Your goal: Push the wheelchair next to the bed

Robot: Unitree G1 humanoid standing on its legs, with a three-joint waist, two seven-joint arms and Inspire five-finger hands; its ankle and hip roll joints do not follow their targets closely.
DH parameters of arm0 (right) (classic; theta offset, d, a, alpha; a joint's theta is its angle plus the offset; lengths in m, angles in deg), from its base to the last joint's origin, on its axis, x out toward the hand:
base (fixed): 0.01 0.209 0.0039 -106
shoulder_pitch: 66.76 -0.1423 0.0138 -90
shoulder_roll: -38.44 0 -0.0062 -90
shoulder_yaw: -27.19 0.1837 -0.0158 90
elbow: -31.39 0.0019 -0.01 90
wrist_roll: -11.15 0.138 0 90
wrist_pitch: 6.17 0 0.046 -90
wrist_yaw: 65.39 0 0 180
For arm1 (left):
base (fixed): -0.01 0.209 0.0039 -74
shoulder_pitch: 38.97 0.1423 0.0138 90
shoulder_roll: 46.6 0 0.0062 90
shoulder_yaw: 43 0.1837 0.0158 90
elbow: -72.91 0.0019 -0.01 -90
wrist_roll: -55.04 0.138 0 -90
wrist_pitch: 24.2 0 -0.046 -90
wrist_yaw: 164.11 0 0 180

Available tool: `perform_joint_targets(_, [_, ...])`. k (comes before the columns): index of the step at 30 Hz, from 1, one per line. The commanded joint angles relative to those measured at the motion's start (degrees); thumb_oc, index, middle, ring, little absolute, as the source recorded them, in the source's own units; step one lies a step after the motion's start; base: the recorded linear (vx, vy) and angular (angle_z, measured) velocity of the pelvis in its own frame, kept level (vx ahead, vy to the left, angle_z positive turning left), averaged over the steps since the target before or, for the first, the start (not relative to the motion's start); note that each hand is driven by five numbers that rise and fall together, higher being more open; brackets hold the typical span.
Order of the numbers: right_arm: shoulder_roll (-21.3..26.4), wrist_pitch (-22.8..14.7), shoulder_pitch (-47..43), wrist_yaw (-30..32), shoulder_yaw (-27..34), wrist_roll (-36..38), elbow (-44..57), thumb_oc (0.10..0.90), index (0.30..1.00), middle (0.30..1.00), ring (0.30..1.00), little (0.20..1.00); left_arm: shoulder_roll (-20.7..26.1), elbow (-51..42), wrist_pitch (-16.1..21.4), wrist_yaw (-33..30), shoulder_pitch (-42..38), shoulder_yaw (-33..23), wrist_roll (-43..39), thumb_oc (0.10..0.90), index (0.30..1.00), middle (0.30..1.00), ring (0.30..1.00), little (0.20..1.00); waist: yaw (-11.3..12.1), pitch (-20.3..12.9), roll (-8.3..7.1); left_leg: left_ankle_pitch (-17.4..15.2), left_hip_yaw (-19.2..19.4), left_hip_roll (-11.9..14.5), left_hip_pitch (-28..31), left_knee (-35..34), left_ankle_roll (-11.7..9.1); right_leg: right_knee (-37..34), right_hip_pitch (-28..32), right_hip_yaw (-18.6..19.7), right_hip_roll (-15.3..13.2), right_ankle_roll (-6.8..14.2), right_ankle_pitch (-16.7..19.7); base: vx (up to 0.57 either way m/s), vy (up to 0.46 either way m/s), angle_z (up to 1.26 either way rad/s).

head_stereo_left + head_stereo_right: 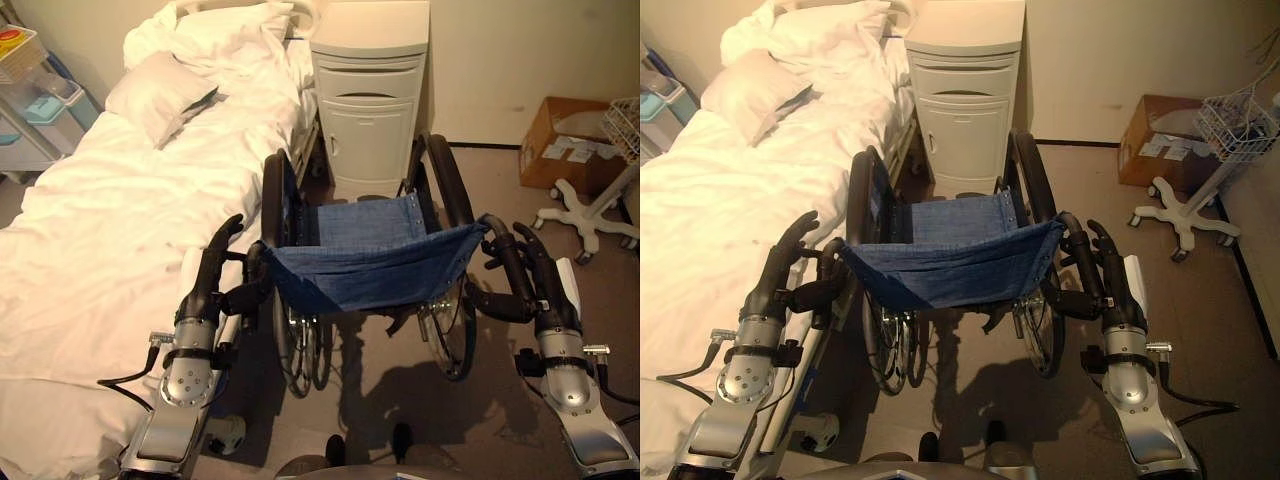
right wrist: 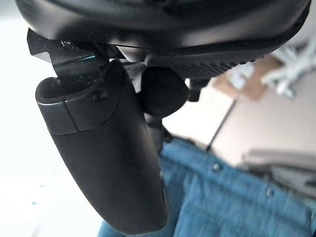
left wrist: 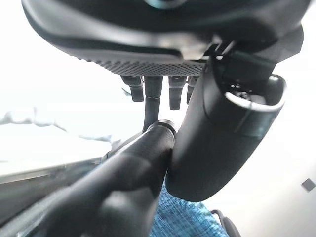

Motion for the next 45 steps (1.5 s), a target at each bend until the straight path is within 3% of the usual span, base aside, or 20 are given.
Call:
perform_joint_targets(1, [2.8,2.4,-0.9,3.6,8.8,-8.4,-1.6,0.8,0.9,0.9,0.9,0.9,12.5,6.3,4.2,-11.7,2.8,-16.6,5.7,0.8,0.9,0.9,0.9,0.9,3.4,-3.2,-3.84,-2.9,4.5,-1.7,-0.7,1.9,0.1,5.8,-0.6,0.3,-1.3,1.6,-4.3,0.0,0.0,0.0])
perform_joint_targets(2, [3.5,4.6,-0.4,3.8,9.1,-11.5,-2.4,0.8,0.9,0.9,0.9,0.9,11.9,6.1,4.4,-10.8,3.3,-16.4,4.2,0.8,0.9,0.9,0.9,0.9,3.5,-3.2,-3.92,-2.9,4.5,-1.7,-0.7,1.9,0.1,5.9,-0.6,0.3,-1.3,1.5,-4.4,0.0,0.0,0.0])
perform_joint_targets(5, [5.9,17.5,1.6,0.2,10.2,-18.7,-5.1,0.8,0.9,0.9,0.9,0.9,9.5,5.2,5.0,-8.9,5.1,-15.5,1.2,0.8,0.9,0.9,0.9,0.9,3.7,-2.7,-4.34,-3.0,4.6,-1.7,-0.5,2.0,0.3,6.3,-0.6,0.4,-1.2,1.5,-4.4,0.0,0.0,0.0])
perform_joint_targets(6, [6.0,19.1,1.9,-0.6,10.4,-18.8,-5.5,0.8,0.9,0.9,0.9,0.9,9.3,4.9,5.2,-8.8,5.6,-15.4,1.1,0.8,0.9,0.9,0.9,0.9,3.7,-2.6,-4.48,-3.1,4.6,-1.7,-0.4,2.0,0.4,6.4,-0.6,0.4,-1.2,1.5,-4.4,0.0,-0.03,0.0])
perform_joint_targets(7, [6.1,25.4,2.7,-4.8,10.6,-19.7,-7.2,0.8,0.9,0.9,0.9,0.9,8.9,4.9,5.9,-8.9,6.3,-15.3,0.8,0.8,0.9,0.9,0.9,0.9,3.8,-2.3,-4.85,-3.2,4.8,-1.7,-0.3,2.1,0.5,6.7,-0.6,0.6,-1.1,1.5,-4.5,0.0,0.0,0.0])
perform_joint_targets(9, [6.4,30.1,3.1,-9.7,10.5,-18.9,-9.1,0.8,0.9,0.9,0.9,0.9,8.9,4.9,6.2,-8.7,6.6,-15.3,0.5,0.8,0.9,0.9,0.9,0.9,3.9,-2.0,-5.17,-3.3,4.9,-1.6,-0.2,2.0,0.5,6.9,-0.6,0.5,-1.1,1.6,-4.4,0.0,0.0,0.0])
perform_joint_targets(10, [7.4,30.3,2.8,-15.2,10.8,-10.5,-9.9,0.8,0.9,0.9,0.9,0.9,9.4,4.1,5.2,-8.5,6.5,-15.3,0.0,0.8,0.9,0.9,0.9,0.9,4.0,-1.6,-5.59,-3.2,4.8,-1.5,0.1,1.8,0.6,7.0,-0.5,0.2,-1.1,1.6,-4.3,-0.01,-0.032,0.0])
perform_joint_targets(12, [7.5,30.4,1.7,-18.4,11.3,-2.0,-10.0,0.8,0.9,0.9,0.9,0.9,9.8,5.1,5.6,-8.9,5.8,-14.9,0.4,0.8,0.9,0.9,0.9,0.9,4.1,-1.3,-5.92,-3.0,4.8,-1.4,0.2,1.9,0.5,7.2,-0.4,0.1,-1.1,1.4,-4.3,0.0,-0.032,0.03])
perform_joint_targets(14, [7.3,30.1,-0.8,-13.4,11.2,-2.8,-16.0,0.8,0.9,0.9,0.9,0.9,10.0,9.1,8.0,-10.3,3.8,-13.7,1.2,0.8,0.9,0.9,0.9,0.9,4.2,-1.3,-6.3,-3.2,4.8,-1.3,0.0,2.2,0.4,7.7,-0.6,0.1,-1.1,1.4,-4.4,0.0,-0.024,0.05])
perform_joint_targets(15, [8.2,30.1,-1.8,-17.3,11.6,0.9,-18.7,0.8,0.9,0.9,0.9,0.9,10.7,8.1,6.4,-10.1,2.9,-13.2,1.0,0.8,0.9,0.9,0.9,0.9,4.3,-1.2,-6.44,-3.3,4.7,-1.2,-0.1,2.1,0.4,7.6,-0.6,-0.4,-1.1,1.4,-4.4,0.0,0.0,0.0])
perform_joint_targets(17, [7.9,32.4,-1.3,-17.7,12.3,-2.3,-19.9,0.8,0.9,0.9,0.9,0.9,11.2,8.2,7.1,-9.8,2.8,-13.4,0.8,0.8,0.9,0.9,0.9,0.9,4.2,-0.9,-6.53,-3.3,4.7,-1.3,-0.1,2.3,0.4,7.9,-0.8,-0.3,-1.1,1.4,-4.4,-0.02,-0.003,-0.02])
perform_joint_targets(19, [8.7,31.4,-1.4,-21.7,11.9,-0.9,-22.7,0.8,0.9,0.9,0.9,0.9,11.4,9.1,7.7,-10.1,2.2,-12.9,1.0,0.8,0.9,0.9,0.9,0.9,4.2,-0.7,-6.52,-3.3,4.9,-1.3,-0.1,2.2,0.5,8.1,-1.0,-0.4,-1.1,1.6,-4.3,-0.03,-0.003,-0.05])
perform_joint_targets(21, [9.5,32.9,-1.6,-25.1,11.2,-5.2,-26.0,0.8,0.9,0.9,0.9,0.9,11.8,9.9,8.1,-9.8,1.5,-12.4,1.0,0.8,0.9,0.9,0.9,0.9,4.3,-0.6,-6.77,-3.3,5.0,-1.3,-0.2,2.3,0.5,8.2,-1.1,-0.4,-1.1,1.5,-4.2,-0.01,-0.009,-0.07])
perform_joint_targets(27, [9.9,33.4,-2.6,-23.9,11.3,-4.3,-29.4,0.8,0.9,0.9,0.9,0.9,10.7,10.8,9.1,-12.0,0.7,-11.9,0.7,0.8,0.9,0.9,0.9,0.9,4.6,-0.3,-6.97,-3.4,4.7,-1.4,-0.2,2.5,0.7,8.3,-0.9,-0.4,-1.1,1.4,-4.2,0.0,-0.001,0.01])
perform_joint_targets(31, [7.2,29.9,-1.3,-21.5,12.3,-3.0,-27.4,0.8,0.9,0.9,0.9,0.9,8.8,11.1,14.1,-17.2,1.7,-13.2,-1.1,0.8,0.9,0.9,0.9,0.9,4.6,-0.3,-7.02,-3.5,4.4,-1.6,-0.3,2.5,0.8,8.2,-1.0,-0.3,-1.1,1.3,-4.2,0.0,0.0,0.0])
perform_joint_targets(32, [5.3,28.3,-0.4,-20.5,12.3,-3.7,-26.4,0.8,0.9,0.9,0.9,0.9,7.4,11.2,18.1,-18.2,2.2,-13.8,-2.8,0.8,0.9,0.9,0.9,0.9,4.7,-0.3,-7.15,-3.6,4.3,-1.6,-0.4,2.6,0.8,8.3,-1.1,-0.5,-1.2,1.3,-4.3,0.0,0.0,0.0])
perform_joint_targets(33, [5.2,28.2,-0.3,-20.4,12.3,-3.8,-26.3,0.8,0.9,0.9,0.9,0.9,7.3,11.3,18.5,-18.2,2.3,-13.9,-3.0,0.8,0.9,0.9,0.9,0.9,4.7,-0.4,-7.17,-3.6,4.3,-1.6,-0.4,2.6,0.8,8.3,-1.1,-0.5,-1.2,1.3,-4.3,0.0,0.0,0.0])
perform_joint_targets(38, [1.9,23.4,0.4,-17.8,10.7,-3.2,-26.1,0.8,0.9,0.9,0.9,0.9,3.2,10.4,30.5,-21.9,2.7,-14.4,-2.7,0.8,0.9,0.9,0.9,0.9,5.1,-0.2,-7.58,-3.6,3.7,-1.6,-0.6,2.7,0.7,8.4,-1.2,-0.6,-1.2,1.1,-4.4,0.01,-0.011,0.03])
perform_joint_targets(42, [1.6,22.2,-0.6,-16.9,9.3,-2.8,-25.0,0.8,0.9,0.9,0.9,0.9,3.7,10.4,27.9,-24.7,2.2,-13.6,3.0,0.8,0.9,0.9,0.9,0.9,5.2,-0.2,-7.54,-3.7,3.6,-1.5,-0.6,2.7,0.7,8.6,-1.2,-0.9,-1.2,1.1,-4.5,0.0,-0.016,0.08])
perform_joint_targets(45, [1.9,21.6,-1.3,-16.5,9.0,-2.5,-22.4,0.8,0.9,0.9,0.9,0.9,5.7,9.5,24.3,-22.6,1.6,-13.0,4.4,0.8,0.9,0.9,0.9,0.9,5.1,-0.3,-7.14,-3.7,3.4,-1.5,-0.7,2.8,0.6,8.7,-1.2,-1.0,-1.3,1.1,-4.6,0.0,0.0,0.11])
